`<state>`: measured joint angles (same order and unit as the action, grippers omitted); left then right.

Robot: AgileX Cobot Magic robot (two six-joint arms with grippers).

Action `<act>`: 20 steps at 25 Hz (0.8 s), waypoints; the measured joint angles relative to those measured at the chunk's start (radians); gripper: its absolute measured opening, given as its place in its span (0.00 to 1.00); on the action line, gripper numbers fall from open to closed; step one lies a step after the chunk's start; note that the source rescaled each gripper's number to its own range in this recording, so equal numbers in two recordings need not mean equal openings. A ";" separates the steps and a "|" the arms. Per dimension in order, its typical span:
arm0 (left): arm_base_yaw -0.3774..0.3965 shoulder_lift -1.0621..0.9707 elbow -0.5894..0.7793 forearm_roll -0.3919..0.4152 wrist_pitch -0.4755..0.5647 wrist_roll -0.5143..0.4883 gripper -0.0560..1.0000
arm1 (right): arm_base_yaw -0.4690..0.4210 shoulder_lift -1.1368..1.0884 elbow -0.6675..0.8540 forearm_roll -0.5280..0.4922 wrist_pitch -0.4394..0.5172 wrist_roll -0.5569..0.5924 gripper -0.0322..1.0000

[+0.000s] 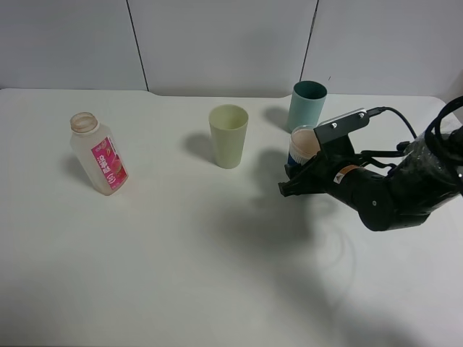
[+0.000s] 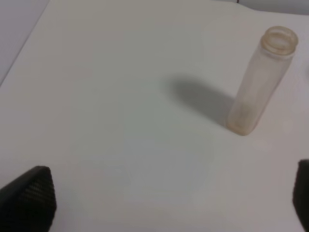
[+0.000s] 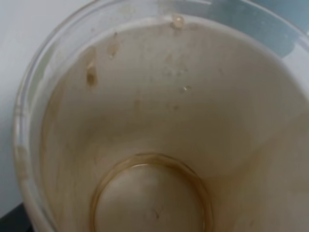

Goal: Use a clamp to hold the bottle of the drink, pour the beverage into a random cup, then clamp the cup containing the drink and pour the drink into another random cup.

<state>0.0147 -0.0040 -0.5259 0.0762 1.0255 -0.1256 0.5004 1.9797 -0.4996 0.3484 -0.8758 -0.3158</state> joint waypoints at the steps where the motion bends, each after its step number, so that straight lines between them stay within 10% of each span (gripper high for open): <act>1: 0.000 0.000 0.000 0.000 0.000 0.000 1.00 | 0.000 0.000 0.000 0.000 0.000 0.000 0.03; 10: 0.000 0.000 0.000 0.000 0.000 0.000 1.00 | 0.000 -0.001 0.000 -0.008 0.002 0.000 0.05; 16: 0.000 0.000 0.000 0.000 0.000 0.000 1.00 | 0.000 -0.001 0.000 -0.010 0.004 0.000 0.69; 20: 0.000 0.000 0.000 0.000 0.000 0.000 1.00 | 0.000 -0.001 0.000 -0.011 0.033 0.000 0.82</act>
<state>0.0147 -0.0040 -0.5259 0.0762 1.0255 -0.1256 0.5004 1.9788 -0.4996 0.3374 -0.8432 -0.3158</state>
